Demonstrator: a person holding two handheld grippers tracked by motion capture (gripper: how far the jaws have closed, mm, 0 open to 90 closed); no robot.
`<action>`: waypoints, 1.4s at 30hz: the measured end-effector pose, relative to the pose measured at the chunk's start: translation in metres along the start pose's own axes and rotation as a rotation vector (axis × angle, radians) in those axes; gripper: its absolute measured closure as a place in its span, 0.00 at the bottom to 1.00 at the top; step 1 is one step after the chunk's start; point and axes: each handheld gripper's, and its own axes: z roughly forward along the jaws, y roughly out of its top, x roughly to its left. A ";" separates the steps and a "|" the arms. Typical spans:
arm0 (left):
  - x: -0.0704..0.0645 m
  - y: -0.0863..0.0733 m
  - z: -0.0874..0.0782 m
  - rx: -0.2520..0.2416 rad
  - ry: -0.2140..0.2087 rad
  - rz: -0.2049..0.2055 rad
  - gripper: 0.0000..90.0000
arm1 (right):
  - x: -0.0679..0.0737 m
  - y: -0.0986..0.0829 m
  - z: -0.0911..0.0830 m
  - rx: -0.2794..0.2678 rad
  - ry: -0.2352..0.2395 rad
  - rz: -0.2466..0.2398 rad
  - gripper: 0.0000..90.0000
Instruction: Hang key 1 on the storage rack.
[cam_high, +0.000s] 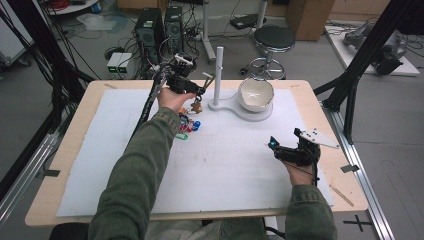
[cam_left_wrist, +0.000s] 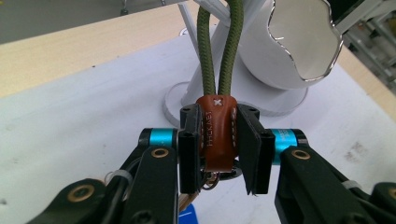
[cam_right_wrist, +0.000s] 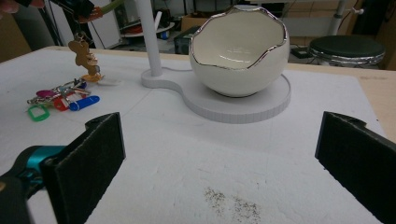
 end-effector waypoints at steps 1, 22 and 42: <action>0.000 0.000 0.000 -0.001 0.005 0.010 0.79 | 0.000 0.000 0.000 0.000 0.000 0.000 0.01; 0.019 -0.012 -0.019 -0.099 -0.031 -0.131 0.44 | 0.000 0.000 -0.001 0.002 -0.001 0.001 0.01; 0.035 -0.031 -0.039 -0.114 0.087 -0.144 0.11 | 0.000 -0.001 0.000 0.006 -0.002 -0.008 0.01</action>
